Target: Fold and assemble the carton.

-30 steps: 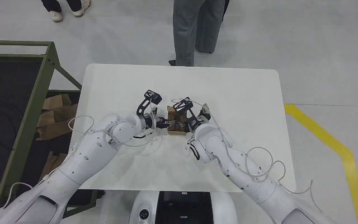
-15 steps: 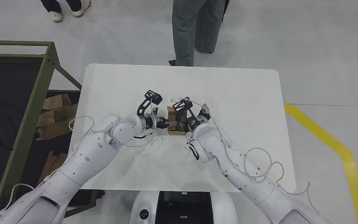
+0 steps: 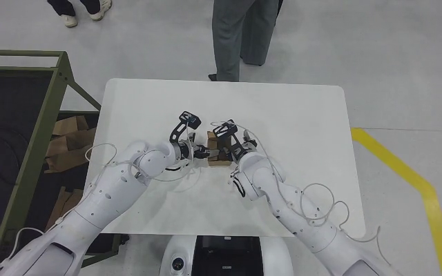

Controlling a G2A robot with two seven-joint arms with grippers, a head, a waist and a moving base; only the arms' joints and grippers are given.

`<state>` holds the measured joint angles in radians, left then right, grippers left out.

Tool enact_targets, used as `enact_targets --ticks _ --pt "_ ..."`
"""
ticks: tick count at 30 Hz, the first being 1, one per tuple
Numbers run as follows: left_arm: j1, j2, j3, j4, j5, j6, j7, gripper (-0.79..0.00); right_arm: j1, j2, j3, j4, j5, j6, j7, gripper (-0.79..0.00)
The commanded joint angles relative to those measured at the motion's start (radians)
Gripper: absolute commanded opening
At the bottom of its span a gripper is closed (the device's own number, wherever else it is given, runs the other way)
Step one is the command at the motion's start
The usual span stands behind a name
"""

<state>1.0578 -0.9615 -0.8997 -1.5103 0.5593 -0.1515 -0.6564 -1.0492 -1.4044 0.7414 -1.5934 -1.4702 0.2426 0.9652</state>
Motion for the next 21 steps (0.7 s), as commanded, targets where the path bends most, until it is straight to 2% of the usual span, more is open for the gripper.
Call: enact_targets --ticks 1,5,13,21 --pt "0.002 -0.002 -0.003 -0.001 0.0 -0.001 0.0 0.0 -0.002 -0.002 0.004 -0.001 -0.002 -0.003 -0.002 -0.071" --pt "0.005 -0.004 -0.011 -0.008 0.0 -0.003 -0.001 0.0 -0.01 -0.006 0.014 -0.012 -0.01 -0.01 -0.003 -0.022" --pt "0.025 -0.001 -0.047 -0.041 0.01 -0.001 -0.006 0.0 -0.041 -0.008 0.041 -0.062 -0.046 -0.02 -0.002 0.0" --pt "0.071 0.012 -0.121 -0.09 0.009 -0.003 -0.001 0.0 -0.097 -0.004 0.081 -0.143 -0.086 -0.036 0.006 0.0"
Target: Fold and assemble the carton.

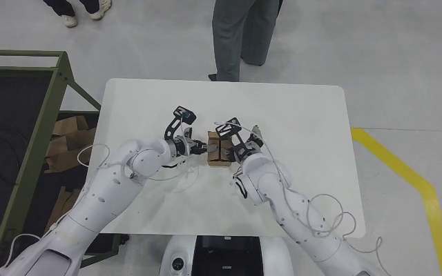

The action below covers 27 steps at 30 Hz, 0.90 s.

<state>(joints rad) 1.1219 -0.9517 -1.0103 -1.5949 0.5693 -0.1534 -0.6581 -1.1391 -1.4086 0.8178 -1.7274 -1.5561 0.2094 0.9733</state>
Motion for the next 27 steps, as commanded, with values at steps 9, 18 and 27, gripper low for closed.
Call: enact_targets --ticks 9,18,27 --pt "0.04 0.01 -0.085 -0.007 -0.019 0.006 0.012 0.0 -0.091 0.012 0.076 -0.095 0.074 -0.095 -0.067 0.0" --pt "0.021 0.006 -0.126 0.014 -0.043 0.011 0.033 0.0 -0.175 0.027 0.121 -0.15 0.111 -0.199 -0.125 0.0" --pt "-0.013 -0.006 -0.095 0.019 -0.022 -0.047 0.026 0.0 -0.186 0.028 0.113 -0.102 0.126 -0.261 -0.106 0.0"
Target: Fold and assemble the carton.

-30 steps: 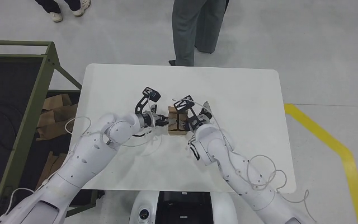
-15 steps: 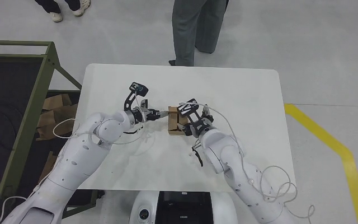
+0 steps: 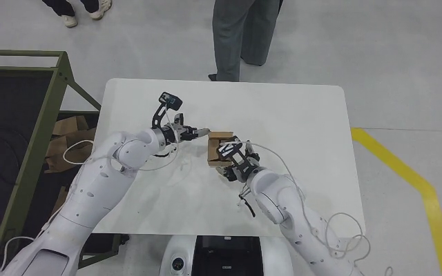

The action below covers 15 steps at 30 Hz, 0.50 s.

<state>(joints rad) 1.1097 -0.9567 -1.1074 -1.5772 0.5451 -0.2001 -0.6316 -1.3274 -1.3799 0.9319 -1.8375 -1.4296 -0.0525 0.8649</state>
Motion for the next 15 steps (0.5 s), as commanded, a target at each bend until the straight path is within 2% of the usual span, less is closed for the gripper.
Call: enact_targets --ticks 1,15 --pt "-0.003 -0.002 0.003 0.002 0.003 -0.004 -0.002 0.0 0.007 -0.002 -0.003 0.018 -0.002 0.003 0.006 0.0" --pt "0.007 -0.006 -0.01 0.007 0.019 -0.031 -0.014 0.0 0.054 -0.017 0.006 0.101 0.017 0.095 -0.013 0.0"
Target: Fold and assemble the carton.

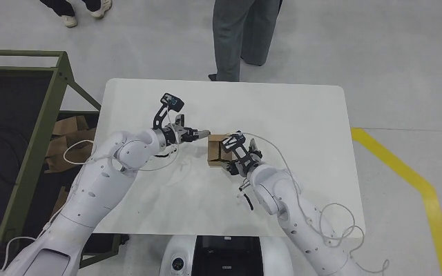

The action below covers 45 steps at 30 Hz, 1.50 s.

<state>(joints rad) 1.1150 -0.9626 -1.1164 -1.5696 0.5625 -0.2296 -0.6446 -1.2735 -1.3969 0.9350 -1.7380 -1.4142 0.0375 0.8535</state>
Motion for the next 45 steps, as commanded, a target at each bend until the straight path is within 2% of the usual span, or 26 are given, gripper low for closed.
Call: enact_targets --ticks 1,26,36,45 --pt "0.004 0.0 -0.003 -0.001 0.003 -0.004 0.0 0.0 0.001 -0.001 0.004 0.003 0.001 0.009 -0.005 0.0" --pt "0.011 -0.014 0.018 -0.009 0.042 -0.025 -0.026 0.0 -0.005 -0.01 0.061 0.023 0.014 0.09 -0.038 0.0" --pt "0.002 -0.024 0.016 -0.016 0.033 0.002 0.009 0.0 -0.017 -0.008 0.073 0.022 0.024 0.053 -0.032 0.0" --pt "-0.018 -0.031 0.016 -0.023 0.028 0.011 0.002 0.0 -0.023 -0.01 0.085 0.027 0.028 0.074 -0.03 0.0"
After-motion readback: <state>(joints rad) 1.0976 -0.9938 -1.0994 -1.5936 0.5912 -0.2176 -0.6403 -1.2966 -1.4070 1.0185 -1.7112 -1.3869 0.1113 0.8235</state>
